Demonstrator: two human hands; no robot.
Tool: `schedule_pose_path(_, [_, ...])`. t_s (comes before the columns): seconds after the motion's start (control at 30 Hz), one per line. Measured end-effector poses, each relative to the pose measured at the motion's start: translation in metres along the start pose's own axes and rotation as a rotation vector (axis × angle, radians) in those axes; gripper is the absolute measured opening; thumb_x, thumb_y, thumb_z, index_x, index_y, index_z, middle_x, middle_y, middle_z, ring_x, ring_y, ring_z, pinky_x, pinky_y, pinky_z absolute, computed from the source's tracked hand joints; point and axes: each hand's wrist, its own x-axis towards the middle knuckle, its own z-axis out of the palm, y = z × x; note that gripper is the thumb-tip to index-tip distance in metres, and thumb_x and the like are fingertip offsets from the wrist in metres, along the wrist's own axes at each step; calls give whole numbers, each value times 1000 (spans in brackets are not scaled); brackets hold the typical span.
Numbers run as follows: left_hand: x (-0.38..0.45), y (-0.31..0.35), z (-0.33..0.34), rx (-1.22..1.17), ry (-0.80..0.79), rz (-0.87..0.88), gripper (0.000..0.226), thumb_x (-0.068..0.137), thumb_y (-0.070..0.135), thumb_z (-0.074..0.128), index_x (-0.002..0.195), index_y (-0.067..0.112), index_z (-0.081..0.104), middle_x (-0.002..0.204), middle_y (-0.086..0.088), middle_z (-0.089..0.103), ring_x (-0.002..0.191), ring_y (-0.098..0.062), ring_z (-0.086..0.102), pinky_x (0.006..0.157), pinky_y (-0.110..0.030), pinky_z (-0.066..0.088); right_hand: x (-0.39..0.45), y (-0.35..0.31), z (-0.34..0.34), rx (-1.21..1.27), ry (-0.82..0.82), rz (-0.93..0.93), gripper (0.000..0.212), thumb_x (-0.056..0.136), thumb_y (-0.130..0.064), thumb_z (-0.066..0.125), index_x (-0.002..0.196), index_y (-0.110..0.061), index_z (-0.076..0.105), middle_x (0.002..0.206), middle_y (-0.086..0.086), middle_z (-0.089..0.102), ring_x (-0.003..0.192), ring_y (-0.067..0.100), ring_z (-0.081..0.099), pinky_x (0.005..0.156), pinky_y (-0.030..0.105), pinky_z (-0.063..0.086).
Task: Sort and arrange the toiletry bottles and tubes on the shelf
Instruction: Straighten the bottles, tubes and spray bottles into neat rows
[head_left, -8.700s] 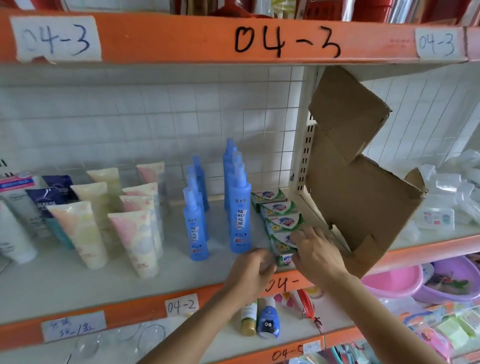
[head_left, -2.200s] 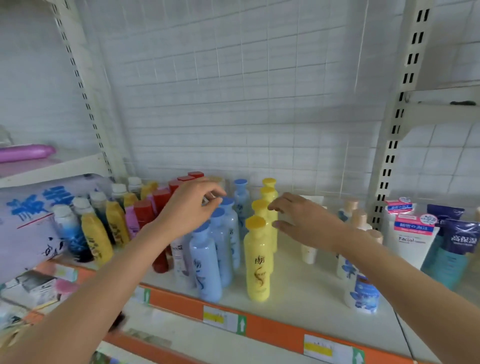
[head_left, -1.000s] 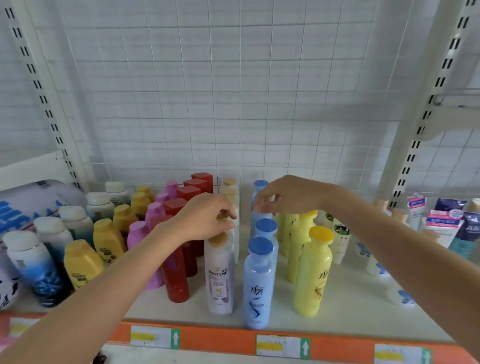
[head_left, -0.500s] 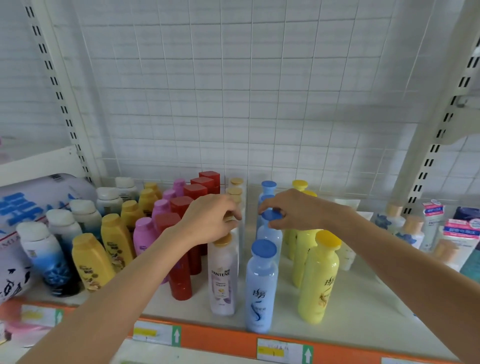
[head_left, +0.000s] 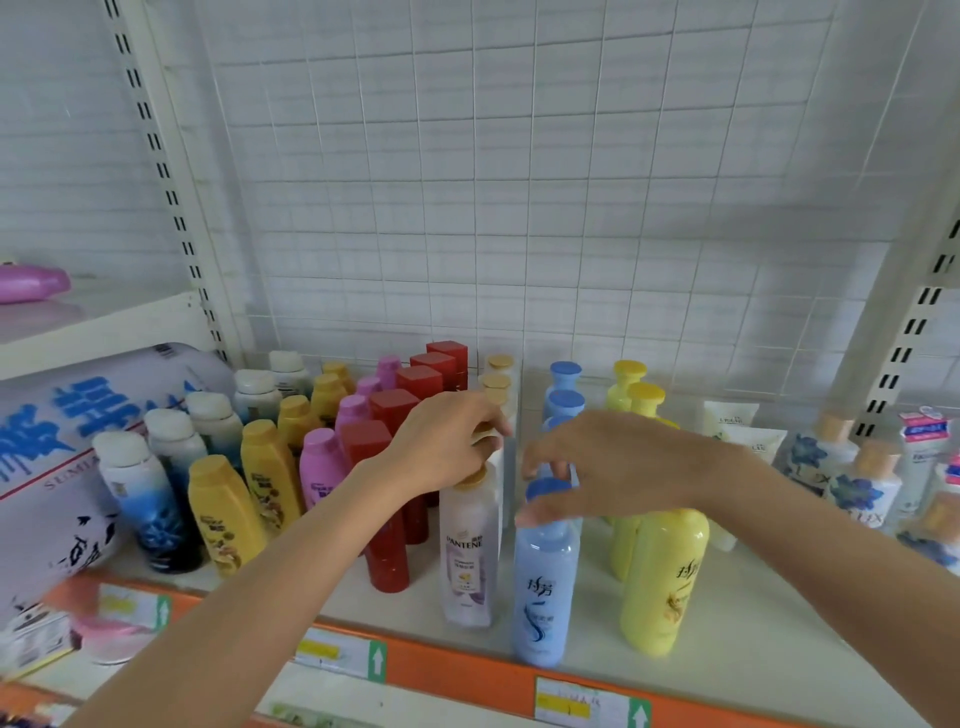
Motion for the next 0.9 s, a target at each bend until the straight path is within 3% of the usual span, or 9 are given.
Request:
schedule_pose_path(0.07, [-1, -1, 0, -9, 3, 18, 19, 87, 20, 60, 103, 25, 68, 104, 8, 66, 96, -11, 59, 78, -21, 42, 0, -1, 14, -56, -8, -22, 37, 82, -56, 56, 101, -24, 53, 78, 3, 54, 62, 14, 46, 56, 29, 36])
schedule_pose_path(0.17, [-1, -2, 1, -30, 7, 28, 19, 87, 20, 60, 103, 24, 68, 103, 8, 65, 95, -10, 59, 78, -21, 42, 2, 8, 21, -31, 13, -5, 27, 85, -42, 57, 102, -21, 53, 81, 8, 54, 62, 17, 44, 54, 28, 33])
schedule_pose_path(0.33, [0, 1, 3, -19, 23, 28, 20, 87, 18, 60, 105, 23, 68, 98, 10, 60, 90, -6, 53, 76, -17, 35, 1, 18, 20, -7, 19, 52, 27, 85, -41, 57, 105, -22, 53, 83, 5, 52, 72, 22, 52, 60, 33, 41])
schedule_pose_path(0.53, [1, 1, -1, -31, -36, 55, 21, 86, 14, 61, 106, 18, 67, 88, 11, 49, 86, -7, 48, 78, -20, 38, 6, 16, 18, -107, 9, 14, 33, 86, -47, 53, 104, -20, 50, 81, 0, 49, 69, 19, 48, 54, 28, 34])
schedule_pose_path(0.63, [-3, -1, -8, -84, -47, 67, 21, 87, 15, 60, 107, 17, 66, 94, 9, 54, 90, -8, 52, 81, -23, 44, 12, 8, 9, -156, 3, 12, 43, 84, -59, 49, 111, -26, 50, 95, -3, 53, 76, 14, 50, 62, 29, 40])
schedule_pose_path(0.73, [-9, -11, -23, -100, 14, 93, 20, 87, 17, 60, 106, 17, 67, 102, 5, 61, 95, -7, 55, 85, -22, 44, 26, -5, -6, -120, 83, -20, 35, 89, -52, 47, 112, -26, 53, 86, -12, 44, 74, 5, 44, 66, 26, 38])
schedule_pose_path(0.9, [-28, -57, -63, -60, 102, 40, 14, 85, 21, 64, 97, 18, 70, 89, 10, 58, 78, -3, 56, 68, -3, 38, 67, -34, -17, -167, 240, -109, 28, 93, -39, 45, 116, -25, 52, 98, -13, 43, 97, 8, 43, 83, 26, 40])
